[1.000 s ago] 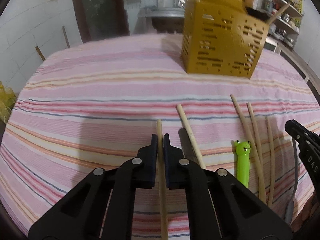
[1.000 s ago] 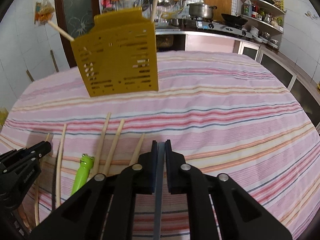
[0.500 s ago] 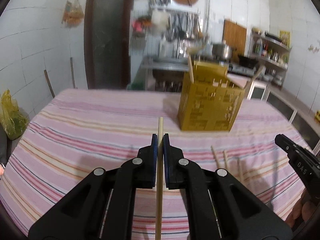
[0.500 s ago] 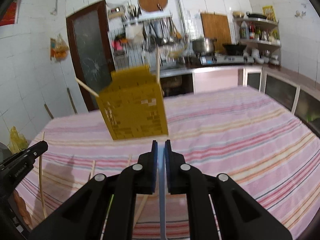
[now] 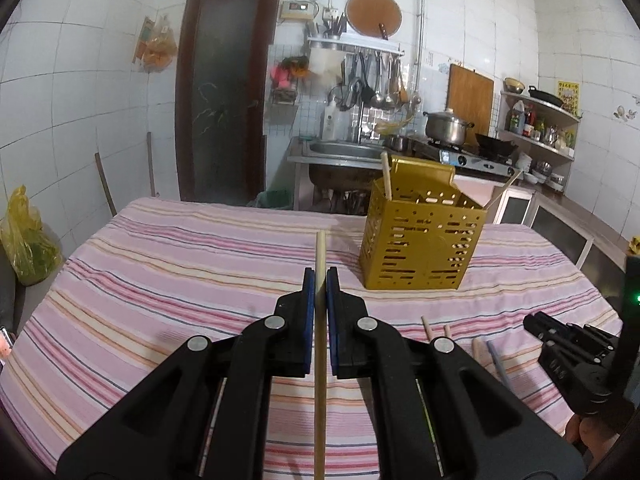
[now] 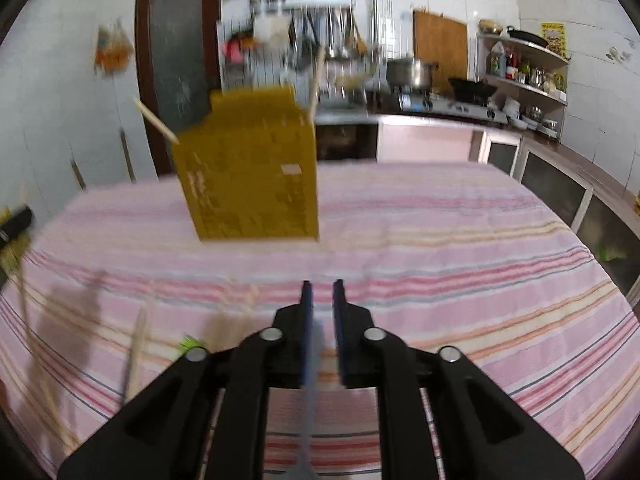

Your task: Organize utensils

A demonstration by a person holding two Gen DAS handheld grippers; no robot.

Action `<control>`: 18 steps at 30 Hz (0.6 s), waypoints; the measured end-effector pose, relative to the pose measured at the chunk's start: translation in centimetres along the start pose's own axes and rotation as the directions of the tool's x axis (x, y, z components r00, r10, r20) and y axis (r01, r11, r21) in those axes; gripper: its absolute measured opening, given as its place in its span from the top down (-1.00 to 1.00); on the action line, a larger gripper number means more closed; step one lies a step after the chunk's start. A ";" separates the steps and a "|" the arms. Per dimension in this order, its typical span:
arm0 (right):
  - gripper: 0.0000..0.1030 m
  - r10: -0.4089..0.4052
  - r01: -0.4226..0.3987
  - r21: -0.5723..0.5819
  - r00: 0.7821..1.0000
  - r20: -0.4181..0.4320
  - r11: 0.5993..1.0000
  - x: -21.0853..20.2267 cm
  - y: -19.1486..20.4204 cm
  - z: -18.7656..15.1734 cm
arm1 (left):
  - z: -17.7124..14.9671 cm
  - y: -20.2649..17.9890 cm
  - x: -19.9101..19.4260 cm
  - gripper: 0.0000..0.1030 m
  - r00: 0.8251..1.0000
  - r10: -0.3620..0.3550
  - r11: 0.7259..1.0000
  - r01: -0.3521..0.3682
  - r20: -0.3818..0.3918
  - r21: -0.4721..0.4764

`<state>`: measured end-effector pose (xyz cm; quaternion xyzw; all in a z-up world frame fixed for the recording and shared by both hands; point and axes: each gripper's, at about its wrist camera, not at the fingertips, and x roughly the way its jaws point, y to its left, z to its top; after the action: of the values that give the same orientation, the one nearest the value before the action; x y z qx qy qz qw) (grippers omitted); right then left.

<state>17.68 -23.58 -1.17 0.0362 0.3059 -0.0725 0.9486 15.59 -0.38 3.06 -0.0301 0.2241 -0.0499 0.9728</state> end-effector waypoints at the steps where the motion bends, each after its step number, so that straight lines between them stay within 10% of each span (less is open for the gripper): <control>1: 0.06 -0.003 0.003 0.003 0.999 -0.034 1.000 0.7 -0.2 -0.1 | 0.0 0.0 0.4 0.91 1.000 0.003 1.000 -0.003 -0.007 0.004; 13: 0.27 -0.059 0.048 -0.051 0.965 -0.255 0.998 5.2 0.4 -0.9 | -0.3 1.0 3.9 0.91 0.995 0.022 1.000 -0.023 -0.094 -0.013; 18: 0.81 -0.056 0.041 -0.063 0.962 -0.267 0.997 5.5 1.0 -0.8 | -0.3 1.1 4.0 0.91 0.995 0.021 1.000 -0.022 -0.096 -0.017</control>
<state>21.74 -23.16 -5.00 0.0113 0.4343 -0.0814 0.8970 19.08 0.28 0.97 -0.0340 0.2710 -0.0388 0.9612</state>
